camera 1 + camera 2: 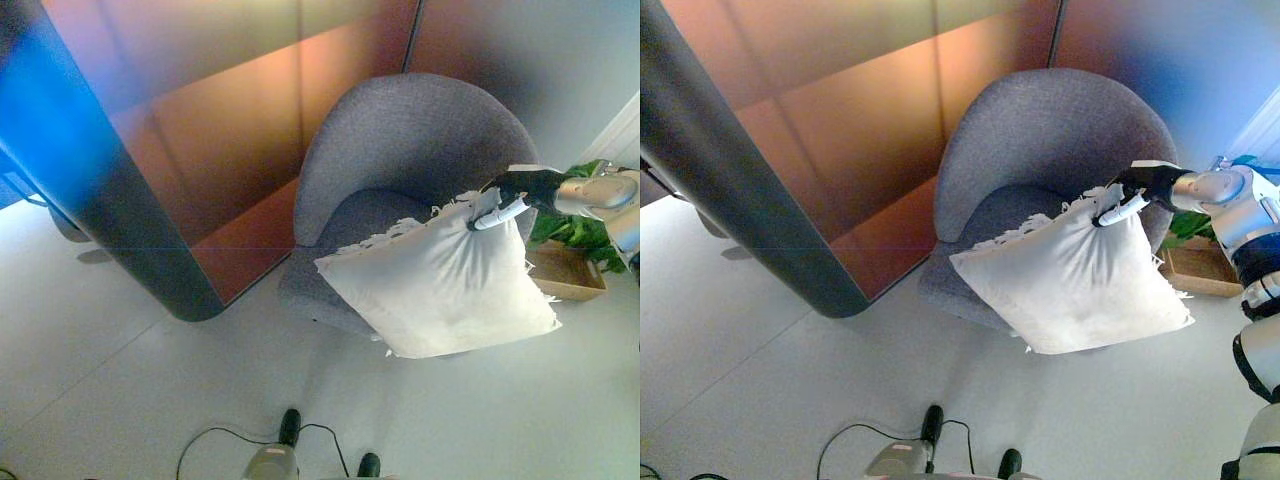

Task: Pick up the pillow and put it on the sofa.

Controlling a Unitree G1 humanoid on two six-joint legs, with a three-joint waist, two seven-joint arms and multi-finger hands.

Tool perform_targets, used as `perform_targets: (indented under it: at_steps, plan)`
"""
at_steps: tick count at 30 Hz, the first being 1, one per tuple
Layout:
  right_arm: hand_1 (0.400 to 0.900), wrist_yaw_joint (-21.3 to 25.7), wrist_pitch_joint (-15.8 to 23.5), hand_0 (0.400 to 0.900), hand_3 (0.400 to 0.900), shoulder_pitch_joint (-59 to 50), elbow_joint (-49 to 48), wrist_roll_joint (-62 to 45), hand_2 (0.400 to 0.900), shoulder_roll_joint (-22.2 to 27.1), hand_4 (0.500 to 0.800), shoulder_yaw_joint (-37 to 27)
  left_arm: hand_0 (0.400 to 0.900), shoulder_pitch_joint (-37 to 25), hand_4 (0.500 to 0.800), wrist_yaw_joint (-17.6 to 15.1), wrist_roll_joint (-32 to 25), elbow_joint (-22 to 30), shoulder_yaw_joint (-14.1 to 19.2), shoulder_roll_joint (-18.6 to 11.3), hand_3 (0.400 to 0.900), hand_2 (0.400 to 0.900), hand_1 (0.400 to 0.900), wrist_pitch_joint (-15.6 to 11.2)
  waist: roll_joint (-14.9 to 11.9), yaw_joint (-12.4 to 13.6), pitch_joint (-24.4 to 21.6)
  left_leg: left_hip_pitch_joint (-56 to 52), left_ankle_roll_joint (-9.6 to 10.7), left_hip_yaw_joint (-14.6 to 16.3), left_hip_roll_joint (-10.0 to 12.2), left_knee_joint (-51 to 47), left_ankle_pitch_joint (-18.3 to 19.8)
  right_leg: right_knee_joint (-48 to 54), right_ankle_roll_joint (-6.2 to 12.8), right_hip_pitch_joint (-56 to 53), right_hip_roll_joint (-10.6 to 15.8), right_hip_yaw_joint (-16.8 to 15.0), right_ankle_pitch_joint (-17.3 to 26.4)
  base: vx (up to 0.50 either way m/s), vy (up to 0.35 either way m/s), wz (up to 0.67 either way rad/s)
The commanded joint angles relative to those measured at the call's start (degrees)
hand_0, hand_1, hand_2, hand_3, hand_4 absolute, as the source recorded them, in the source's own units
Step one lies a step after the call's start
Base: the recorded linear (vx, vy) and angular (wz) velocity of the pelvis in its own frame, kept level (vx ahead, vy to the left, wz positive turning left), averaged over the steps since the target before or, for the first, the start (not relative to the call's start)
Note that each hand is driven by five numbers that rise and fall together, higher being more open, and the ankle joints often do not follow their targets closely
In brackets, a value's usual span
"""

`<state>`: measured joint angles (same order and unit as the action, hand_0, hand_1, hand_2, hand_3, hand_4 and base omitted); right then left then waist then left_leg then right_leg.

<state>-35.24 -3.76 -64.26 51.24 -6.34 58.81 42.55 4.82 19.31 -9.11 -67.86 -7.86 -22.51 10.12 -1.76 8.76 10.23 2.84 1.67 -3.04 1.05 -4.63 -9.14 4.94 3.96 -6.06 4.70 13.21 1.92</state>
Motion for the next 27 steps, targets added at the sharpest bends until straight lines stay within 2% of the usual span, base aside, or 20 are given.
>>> perform_targets:
  at_steps: [1,9,12,19,20,21,27]
  plan:
    - [0.400,9.51,-1.27,0.400,0.400,-19.92,4.94,-3.85,0.400,0.55,0.500,0.85,0.900,2.62,0.800,1.04,2.07,-4.05,-4.28,-3.34,0.900,0.900,0.900,1.27,-4.11,2.65,-4.23,-5.00,1.25,1.61,-0.65,-0.37,7.39,0.06,2.70,1.18,1.37,0.19,2.08,0.05,0.020,0.11]
    - [0.400,12.16,-6.43,0.400,0.400,-23.61,9.68,-3.12,0.400,3.80,0.500,3.58,0.900,3.51,0.800,2.04,0.82,-2.91,-4.75,-4.88,0.900,0.900,0.900,1.31,-4.25,3.68,-3.09,-3.38,1.11,0.45,-0.52,-0.37,7.11,0.06,3.01,2.53,1.52,0.36,2.33,0.02,0.006,0.08]
    - [0.400,12.09,-6.85,0.400,0.400,-24.81,10.99,-3.22,0.400,4.35,0.500,5.24,0.900,3.64,0.800,2.28,0.22,-2.38,-5.21,-5.49,0.900,0.900,0.900,1.05,-4.12,4.01,-2.20,-2.67,1.04,0.11,-0.46,-0.37,6.96,0.06,3.01,3.10,1.57,0.36,2.37,-0.01,-0.006,0.03]
    - [0.400,14.16,-9.10,0.400,0.400,-25.74,15.13,-0.54,0.400,4.22,0.500,6.38,0.900,2.10,0.800,-0.17,-1.02,-3.01,-5.77,-4.67,0.900,0.900,0.900,0.57,-4.95,4.36,-1.14,-1.62,1.05,-0.16,-0.01,-0.37,7.10,0.06,2.97,3.94,1.39,0.42,2.36,0.00,-0.059,0.01]
    - [0.506,15.03,-9.04,0.506,0.506,-26.07,15.76,-0.25,0.506,4.42,0.564,6.55,0.900,2.03,0.800,-0.36,-1.11,-3.07,-5.87,-4.67,0.900,0.900,0.900,0.47,-4.96,4.36,-1.05,-1.50,1.06,-0.16,0.02,-0.37,7.06,0.06,2.98,4.05,1.39,0.42,2.40,0.00,-0.042,0.02]
    - [0.900,16.16,-9.85,0.900,0.900,-26.00,16.37,-0.51,0.900,4.47,0.800,6.22,0.900,2.04,0.800,-0.49,-1.27,-3.23,-5.97,-4.70,0.900,0.900,0.900,0.04,-4.94,4.33,-0.87,-1.43,1.10,-0.12,0.09,-0.37,7.12,0.06,2.95,4.11,1.39,0.40,2.36,0.00,-0.034,0.02]
    - [0.900,16.37,-9.58,0.900,0.900,-26.45,17.46,-0.99,0.900,5.79,0.800,6.50,0.900,1.82,0.800,0.41,-2.03,-2.95,-6.50,-5.01,0.900,0.900,0.900,-0.85,-4.16,3.99,-0.06,-0.35,1.09,-0.02,0.09,-0.37,6.97,0.06,2.95,5.34,1.61,0.20,2.50,-0.05,-0.007,-0.03]
